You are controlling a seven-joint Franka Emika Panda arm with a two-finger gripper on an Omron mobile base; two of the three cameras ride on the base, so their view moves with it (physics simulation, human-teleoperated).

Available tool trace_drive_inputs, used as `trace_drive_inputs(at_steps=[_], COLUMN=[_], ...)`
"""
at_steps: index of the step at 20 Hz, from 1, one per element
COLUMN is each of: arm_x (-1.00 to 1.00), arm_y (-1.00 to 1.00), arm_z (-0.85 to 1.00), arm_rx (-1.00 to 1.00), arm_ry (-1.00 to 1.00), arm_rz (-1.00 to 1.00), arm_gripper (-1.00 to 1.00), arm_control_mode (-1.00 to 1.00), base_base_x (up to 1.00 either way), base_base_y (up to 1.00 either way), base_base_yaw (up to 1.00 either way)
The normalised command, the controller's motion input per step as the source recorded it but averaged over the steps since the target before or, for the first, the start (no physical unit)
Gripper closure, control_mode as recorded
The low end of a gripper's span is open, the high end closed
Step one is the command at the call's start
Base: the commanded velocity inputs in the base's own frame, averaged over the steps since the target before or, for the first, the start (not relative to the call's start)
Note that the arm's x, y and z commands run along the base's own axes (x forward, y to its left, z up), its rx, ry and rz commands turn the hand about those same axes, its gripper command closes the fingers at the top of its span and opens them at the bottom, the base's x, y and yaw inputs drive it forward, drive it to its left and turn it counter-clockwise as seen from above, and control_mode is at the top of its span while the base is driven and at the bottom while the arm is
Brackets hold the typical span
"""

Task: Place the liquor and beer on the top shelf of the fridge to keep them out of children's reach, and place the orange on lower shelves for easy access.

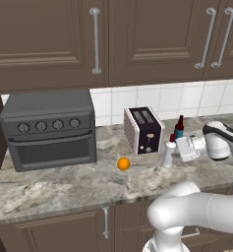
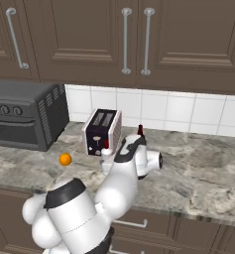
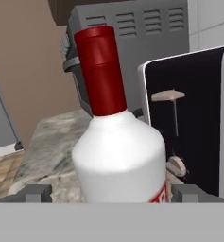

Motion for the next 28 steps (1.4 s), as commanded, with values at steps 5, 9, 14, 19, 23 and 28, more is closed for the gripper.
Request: trace_drive_inputs(at_steps=[5,9,14,19,23,28], arm_x=[0.00,0.00,0.00,0.00,0.00,0.00], arm_y=[0.10,0.02,0.02,0.03,0.09,0.13], arm_z=[0.04,0.13,0.15,0.12,0.01,-0.07], arm_rx=[0.00,0.00,0.00,0.00,-0.01,0.00], arm_ry=[0.00,0.00,0.00,0.00,0.00,0.00], arm_rz=[0.00,0.00,0.00,0.00,0.00,0.00], arm_gripper=[-1.00,-1.00,-1.00,-1.00,-1.00,1.00], arm_control_mode=[-1.00,-1.00,-1.00,-1.00,-1.00,-1.00], base_base_x=[0.00,0.00,0.00,0.00,0.00,0.00], base_base_y=[0.00,0.00,0.00,0.00,0.00,0.00], base_base_yaw=[0.00,0.00,0.00,0.00,0.00,0.00])
